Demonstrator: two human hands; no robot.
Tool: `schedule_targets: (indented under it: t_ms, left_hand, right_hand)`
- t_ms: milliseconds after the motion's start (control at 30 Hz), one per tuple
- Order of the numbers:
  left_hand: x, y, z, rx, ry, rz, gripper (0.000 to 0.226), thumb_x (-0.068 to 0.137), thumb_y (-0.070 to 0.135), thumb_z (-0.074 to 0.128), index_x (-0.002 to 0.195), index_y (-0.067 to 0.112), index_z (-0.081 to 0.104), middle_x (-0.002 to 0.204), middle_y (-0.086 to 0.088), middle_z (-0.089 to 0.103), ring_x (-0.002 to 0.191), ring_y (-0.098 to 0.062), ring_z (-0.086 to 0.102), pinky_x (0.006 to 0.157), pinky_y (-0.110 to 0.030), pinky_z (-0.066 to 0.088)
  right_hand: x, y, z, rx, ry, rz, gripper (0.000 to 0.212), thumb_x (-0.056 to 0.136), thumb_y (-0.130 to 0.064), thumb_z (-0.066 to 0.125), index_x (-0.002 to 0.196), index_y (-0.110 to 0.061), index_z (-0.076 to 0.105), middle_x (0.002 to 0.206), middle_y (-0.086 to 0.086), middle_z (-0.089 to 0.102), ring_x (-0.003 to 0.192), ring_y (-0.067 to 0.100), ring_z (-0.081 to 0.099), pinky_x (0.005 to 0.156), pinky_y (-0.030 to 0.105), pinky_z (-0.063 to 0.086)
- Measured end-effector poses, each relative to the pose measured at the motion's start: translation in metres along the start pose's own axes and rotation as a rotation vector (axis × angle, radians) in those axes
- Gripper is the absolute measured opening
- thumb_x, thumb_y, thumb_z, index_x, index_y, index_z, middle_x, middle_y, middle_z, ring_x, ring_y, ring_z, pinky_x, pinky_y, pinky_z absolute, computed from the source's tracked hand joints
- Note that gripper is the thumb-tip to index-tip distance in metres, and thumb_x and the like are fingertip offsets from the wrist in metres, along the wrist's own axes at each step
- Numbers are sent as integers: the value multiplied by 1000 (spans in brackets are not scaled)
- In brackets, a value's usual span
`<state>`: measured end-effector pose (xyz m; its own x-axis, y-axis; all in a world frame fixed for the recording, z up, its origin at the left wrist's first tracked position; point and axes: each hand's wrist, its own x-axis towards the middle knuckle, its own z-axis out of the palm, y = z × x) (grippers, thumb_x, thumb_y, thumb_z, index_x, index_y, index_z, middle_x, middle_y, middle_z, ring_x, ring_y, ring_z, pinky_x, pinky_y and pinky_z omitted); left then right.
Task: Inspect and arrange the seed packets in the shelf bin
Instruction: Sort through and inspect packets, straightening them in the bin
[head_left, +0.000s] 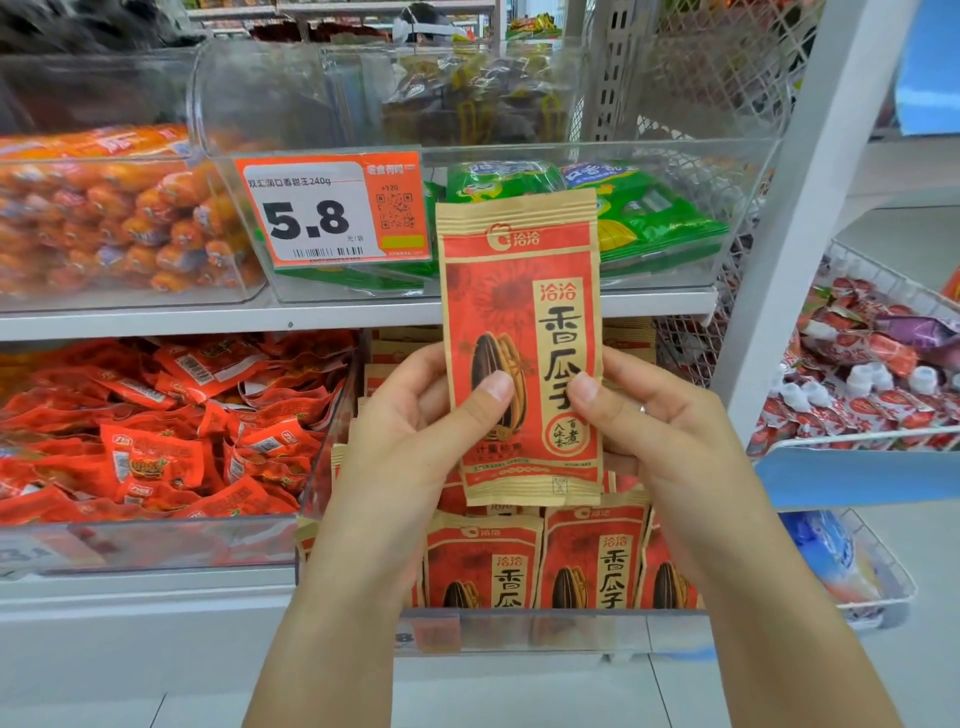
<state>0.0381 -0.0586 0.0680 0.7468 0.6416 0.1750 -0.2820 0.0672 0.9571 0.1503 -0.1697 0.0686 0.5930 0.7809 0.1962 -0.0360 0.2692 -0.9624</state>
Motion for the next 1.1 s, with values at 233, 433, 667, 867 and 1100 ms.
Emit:
schedule_targets:
  t_ms: [233,433,667,867,1100]
  left_hand:
    - [-1,1,7,55,102,118,39,80,21,76,116,14,64,106,-3,75,100,-21,72,90,-40,57]
    - [-2,-9,10,599,342,491,30,82,14,76,98,37,64,92,22,70,89,-2,67,81,-26,54]
    - [0,-24,7,946,415,807,39,72,-10,70,104,13,71,106,9,65,102,-13,62,92,-28,49]
    - [2,-25,6,1048,348,724,43,75,-2,65,113,16,71,101,7,52,94,-14,52,87,-13,37]
    - [0,-24,8,1074,268,679,50,75,-5,60,119,19,69,112,5,60,103,-10,48,94,-8,31]
  right_hand:
    - [1,3,0,4,20,-41,35,86,-19,56,119,-18,67,101,-3,77,92,11,73,74,18,55]
    - [3,3,-2,-60,130,-135,41,83,-30,70,123,-27,62,105,-16,74,105,2,67,86,15,53]
    - [3,2,-7,48,68,-111,106,53,-66,82,143,-22,46,126,0,67,119,20,63,82,27,57]
    - [4,6,-7,80,117,-88,103,50,-63,85,139,-24,50,124,3,68,119,22,62,81,28,57]
    - [7,12,-12,113,120,-87,82,65,-42,71,139,-14,49,114,6,70,110,25,67,79,28,57]
